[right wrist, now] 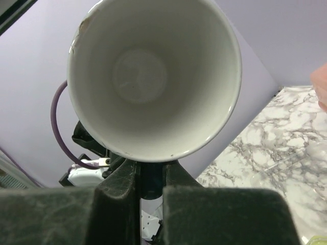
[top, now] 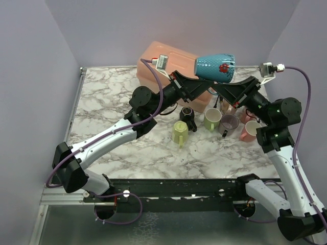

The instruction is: Turn the mug right side up

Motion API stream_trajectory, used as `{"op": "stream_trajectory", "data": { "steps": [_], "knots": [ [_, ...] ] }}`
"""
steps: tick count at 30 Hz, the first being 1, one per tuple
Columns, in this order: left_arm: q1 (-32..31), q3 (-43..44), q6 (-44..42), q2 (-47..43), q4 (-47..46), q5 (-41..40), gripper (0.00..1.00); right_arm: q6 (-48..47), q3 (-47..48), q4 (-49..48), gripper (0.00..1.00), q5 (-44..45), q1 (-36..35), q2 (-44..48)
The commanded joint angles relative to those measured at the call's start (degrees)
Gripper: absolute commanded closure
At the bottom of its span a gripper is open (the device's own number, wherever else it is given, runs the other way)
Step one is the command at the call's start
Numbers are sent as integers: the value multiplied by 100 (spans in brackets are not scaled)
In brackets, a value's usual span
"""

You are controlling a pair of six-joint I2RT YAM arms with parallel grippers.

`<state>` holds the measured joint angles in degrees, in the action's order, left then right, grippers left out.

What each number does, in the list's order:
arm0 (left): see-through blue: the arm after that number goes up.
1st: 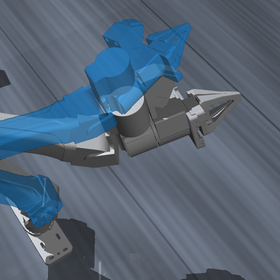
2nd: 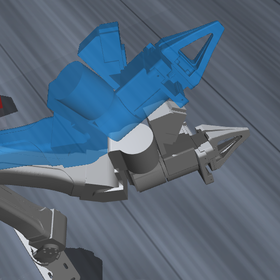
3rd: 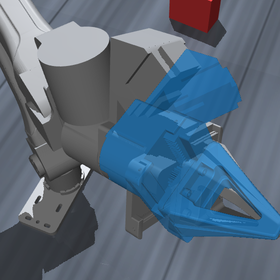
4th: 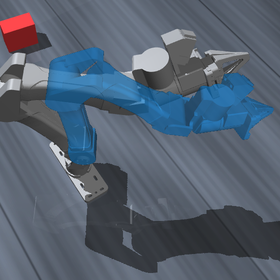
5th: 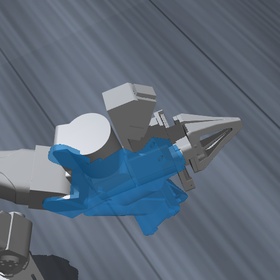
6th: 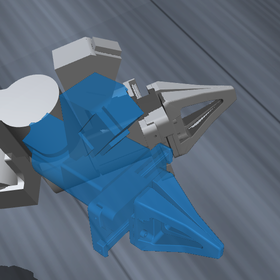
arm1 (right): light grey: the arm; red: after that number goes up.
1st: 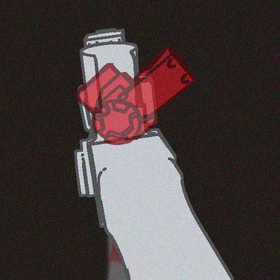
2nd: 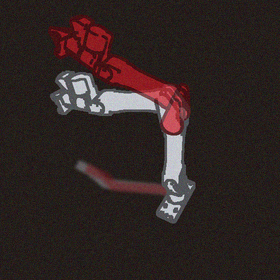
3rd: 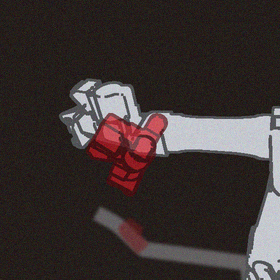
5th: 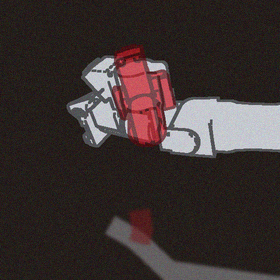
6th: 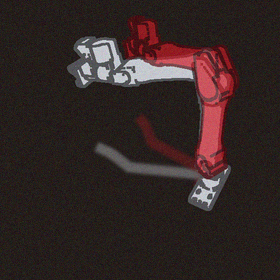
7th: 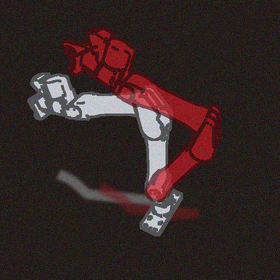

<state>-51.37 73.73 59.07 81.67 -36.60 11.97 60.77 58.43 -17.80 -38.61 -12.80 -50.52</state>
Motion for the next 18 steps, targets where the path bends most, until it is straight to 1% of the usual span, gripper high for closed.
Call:
{"op": "stream_trajectory", "data": {
  "steps": [1,3,5,9,11,13,15,18],
  "knots": [
    [-154,86,-122,-194,-462,257,100,-313,-50,235,99,517,-179,141],
    [-160,25,-132,-240,-458,279,100,-466,-20,298,100,599,-180,201],
    [-155,-25,-148,-278,-374,262,92,-697,96,460,100,653,-186,218],
    [-155,-87,-391,-373,2,236,65,-1417,496,1251,100,828,-192,236],
    [-154,-94,-604,-424,332,217,48,-1791,722,1692,100,1002,-191,244],
    [-162,-121,-867,-494,780,198,35,-2142,956,2222,100,1243,-192,253],
    [-140,-135,-1174,-598,1213,161,28,-2441,1131,2743,100,1580,-190,273],
    [-143,-177,-1570,-751,1852,-88,23,-2826,1219,3398,100,2098,-192,340]
  ]
}}
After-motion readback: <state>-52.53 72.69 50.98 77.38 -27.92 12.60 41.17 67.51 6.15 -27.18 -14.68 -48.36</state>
